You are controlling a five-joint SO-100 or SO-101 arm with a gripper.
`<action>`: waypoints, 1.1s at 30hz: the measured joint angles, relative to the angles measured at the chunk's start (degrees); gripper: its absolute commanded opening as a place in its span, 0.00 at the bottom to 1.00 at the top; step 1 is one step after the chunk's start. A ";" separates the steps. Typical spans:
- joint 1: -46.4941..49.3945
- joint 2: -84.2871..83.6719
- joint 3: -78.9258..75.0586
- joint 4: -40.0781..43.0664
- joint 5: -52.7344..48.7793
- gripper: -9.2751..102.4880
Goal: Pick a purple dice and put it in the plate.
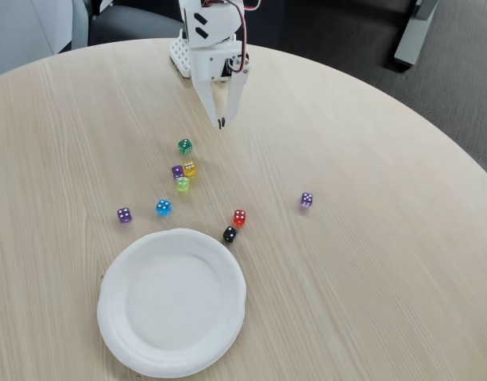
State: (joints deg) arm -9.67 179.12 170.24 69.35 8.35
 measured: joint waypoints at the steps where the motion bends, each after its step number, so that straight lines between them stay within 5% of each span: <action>1: 0.00 0.00 0.00 0.00 0.88 0.09; 33: -0.09 0.00 0.00 0.00 7.91 0.08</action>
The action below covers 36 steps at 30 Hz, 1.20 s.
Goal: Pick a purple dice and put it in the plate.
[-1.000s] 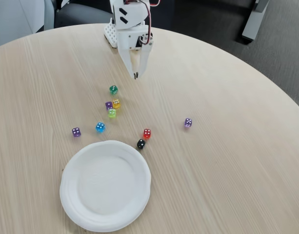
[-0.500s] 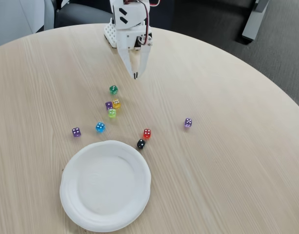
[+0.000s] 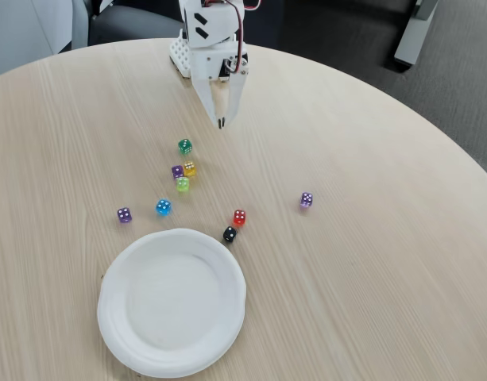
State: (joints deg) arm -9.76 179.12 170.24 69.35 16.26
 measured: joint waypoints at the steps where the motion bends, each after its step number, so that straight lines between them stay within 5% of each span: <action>1: 0.00 0.00 0.00 0.00 0.18 0.08; 11: 0.00 -0.62 0.00 0.00 -8.00 0.08; 23: 0.00 -8.44 -5.19 -0.53 -4.22 0.08; 36: 0.09 -44.74 -29.97 -19.60 5.45 0.08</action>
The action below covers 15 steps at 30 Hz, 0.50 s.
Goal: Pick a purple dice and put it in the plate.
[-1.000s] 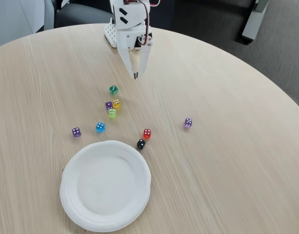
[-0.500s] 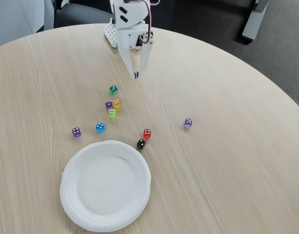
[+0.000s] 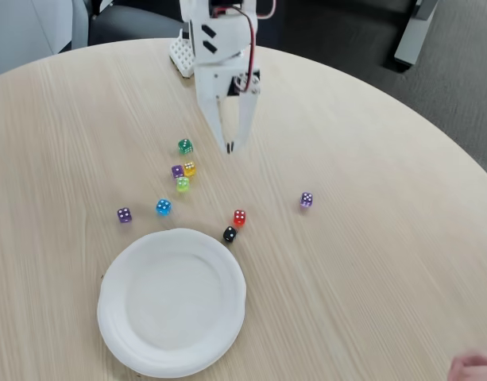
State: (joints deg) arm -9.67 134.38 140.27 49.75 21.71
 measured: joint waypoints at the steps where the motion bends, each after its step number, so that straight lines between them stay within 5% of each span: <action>1: 0.00 -1.93 -1.93 -0.09 0.79 0.08; 10: 8.53 -13.54 -14.41 -0.18 11.16 0.08; 15: 20.39 -14.15 -14.94 -0.18 7.82 0.08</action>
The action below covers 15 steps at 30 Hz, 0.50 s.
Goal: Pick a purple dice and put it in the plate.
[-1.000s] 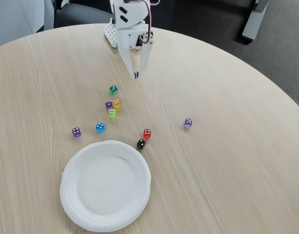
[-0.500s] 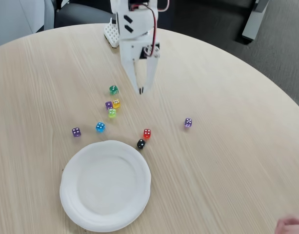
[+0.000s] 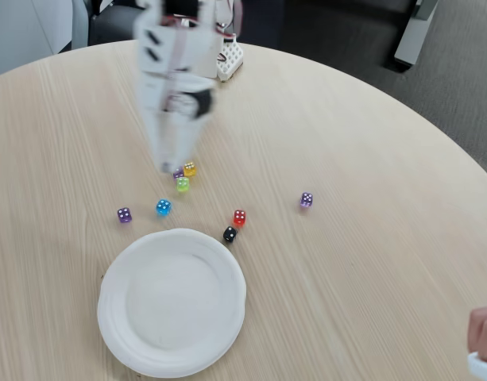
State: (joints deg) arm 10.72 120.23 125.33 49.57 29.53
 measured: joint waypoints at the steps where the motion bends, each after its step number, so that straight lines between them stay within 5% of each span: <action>1: 1.93 0.00 0.00 0.00 -0.62 0.08; 15: 10.37 -4.39 0.00 8.17 11.43 0.09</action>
State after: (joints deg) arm 21.09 115.84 125.33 57.74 40.96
